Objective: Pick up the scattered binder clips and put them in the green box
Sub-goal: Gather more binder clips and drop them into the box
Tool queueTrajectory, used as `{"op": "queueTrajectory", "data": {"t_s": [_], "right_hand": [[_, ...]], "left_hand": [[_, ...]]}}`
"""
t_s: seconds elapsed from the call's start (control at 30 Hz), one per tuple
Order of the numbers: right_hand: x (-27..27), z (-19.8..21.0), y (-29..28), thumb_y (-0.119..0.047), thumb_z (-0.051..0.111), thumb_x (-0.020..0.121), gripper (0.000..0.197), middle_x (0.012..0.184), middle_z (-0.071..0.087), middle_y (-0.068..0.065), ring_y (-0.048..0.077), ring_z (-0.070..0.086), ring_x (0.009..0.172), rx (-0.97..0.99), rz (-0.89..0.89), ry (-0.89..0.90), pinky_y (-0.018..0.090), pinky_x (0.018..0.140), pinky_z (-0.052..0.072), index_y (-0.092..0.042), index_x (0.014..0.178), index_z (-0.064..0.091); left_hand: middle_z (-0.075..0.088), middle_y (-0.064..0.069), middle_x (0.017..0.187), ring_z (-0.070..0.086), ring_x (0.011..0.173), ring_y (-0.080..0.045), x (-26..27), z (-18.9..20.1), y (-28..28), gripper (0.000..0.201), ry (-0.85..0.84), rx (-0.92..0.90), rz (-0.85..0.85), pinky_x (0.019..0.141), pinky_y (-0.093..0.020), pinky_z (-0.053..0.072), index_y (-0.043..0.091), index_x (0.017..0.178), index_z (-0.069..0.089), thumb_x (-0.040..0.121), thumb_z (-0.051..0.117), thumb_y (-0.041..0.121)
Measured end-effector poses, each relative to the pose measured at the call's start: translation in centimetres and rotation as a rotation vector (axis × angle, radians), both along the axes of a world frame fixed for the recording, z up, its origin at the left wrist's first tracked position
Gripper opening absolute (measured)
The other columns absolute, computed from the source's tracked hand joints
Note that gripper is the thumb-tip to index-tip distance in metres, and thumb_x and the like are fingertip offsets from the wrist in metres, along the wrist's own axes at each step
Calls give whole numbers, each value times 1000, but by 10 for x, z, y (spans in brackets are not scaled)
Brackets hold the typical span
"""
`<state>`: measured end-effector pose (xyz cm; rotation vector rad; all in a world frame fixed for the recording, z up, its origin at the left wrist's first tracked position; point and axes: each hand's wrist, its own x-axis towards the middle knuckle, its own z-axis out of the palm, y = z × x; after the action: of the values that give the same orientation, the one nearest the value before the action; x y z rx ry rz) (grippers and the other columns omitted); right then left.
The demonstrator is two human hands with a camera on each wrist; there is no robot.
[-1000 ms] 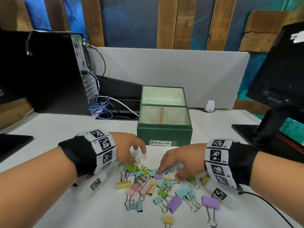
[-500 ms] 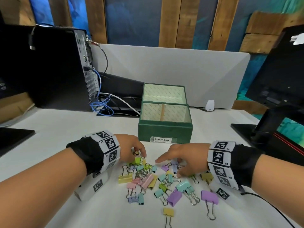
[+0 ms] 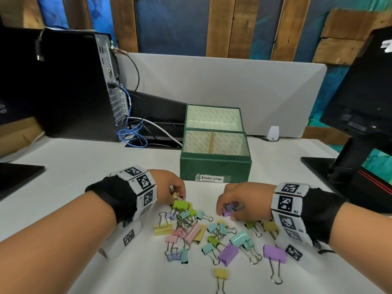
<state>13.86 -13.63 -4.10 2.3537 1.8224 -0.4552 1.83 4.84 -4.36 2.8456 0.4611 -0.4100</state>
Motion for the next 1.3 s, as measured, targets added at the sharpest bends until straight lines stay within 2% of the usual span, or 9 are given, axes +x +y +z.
{"op": "queueTrajectory", "data": {"t_s": [0.1, 0.23, 0.37, 0.43, 0.5, 0.6, 0.87, 1.1, 1.3], "right_hand": [[0, -2, 1, -20, 58, 87, 29, 115, 53, -2, 10, 48, 95, 3, -15, 1, 28, 88, 47, -33, 113, 58], [1, -1, 1, -21, 59, 87, 26, 116, 52, -3, 11, 48, 95, 8, -31, 0, 28, 86, 47, -31, 111, 57], [1, 0, 0, -19, 58, 87, 25, 114, 54, -1, 15, 53, 98, 6, -34, 10, 25, 81, 45, -29, 110, 57], [2, -1, 1, -16, 58, 86, 26, 111, 54, -2, 12, 51, 93, 6, -33, 16, 18, 73, 42, -26, 110, 59], [3, -1, 2, -12, 59, 84, 27, 107, 53, -4, 10, 49, 88, 1, -40, 22, 13, 65, 38, -24, 107, 60], [5, -1, 4, -9, 60, 81, 24, 101, 55, -6, 9, 48, 80, 9, -68, 39, 15, 63, 39, -24, 100, 61], [17, 2, 4, -14, 65, 80, 18, 98, 59, -7, 8, 53, 80, 10, -155, 112, 28, 83, 49, -26, 92, 69], [27, 7, 7, -13, 63, 82, 18, 100, 69, -5, 1, 53, 71, 59, -210, 85, 19, 73, 48, -22, 93, 75], [46, 54, 22, -21, 66, 84, 9, 88, 65, -13, 4, 60, 83, 487, -343, 162, 21, 82, 47, -24, 90, 72]], "left_hand": [[54, 11, 100, 51, 92, -7, 1, -3, 2, 27, -39, 23, 33, 77, -18, 42, 25, 113, 61, 86, 62, 22], [49, 11, 96, 49, 86, -9, 2, -6, 1, 18, -58, 65, 39, 58, -11, 34, 27, 102, 59, 85, 64, 24], [52, 9, 96, 50, 83, -11, 3, -7, 0, 19, -47, 34, 19, 61, -12, 37, 29, 102, 61, 84, 61, 20], [53, 9, 92, 50, 82, -11, 4, -7, 1, 10, -50, 44, 8, 61, -14, 37, 31, 88, 59, 84, 61, 22], [51, 9, 87, 48, 79, -11, 4, -10, 3, 22, -75, 73, -9, 58, -14, 35, 31, 70, 48, 83, 62, 22], [52, 7, 88, 47, 77, -10, 5, -11, 4, 31, -115, 95, -25, 58, -13, 34, 30, 63, 41, 82, 64, 20], [45, 16, 69, 40, 58, 2, 4, -9, 4, 33, -170, 49, -32, 53, -11, 31, 31, 62, 43, 81, 68, 21], [48, 16, 71, 46, 65, -3, 4, -6, 6, 32, -307, 5, -6, 60, -12, 37, 34, 63, 46, 81, 67, 19], [55, 7, 88, 54, 80, -13, 2, -3, 5, 34, -406, -20, -4, 75, -21, 46, 38, 65, 45, 81, 67, 17]]}}
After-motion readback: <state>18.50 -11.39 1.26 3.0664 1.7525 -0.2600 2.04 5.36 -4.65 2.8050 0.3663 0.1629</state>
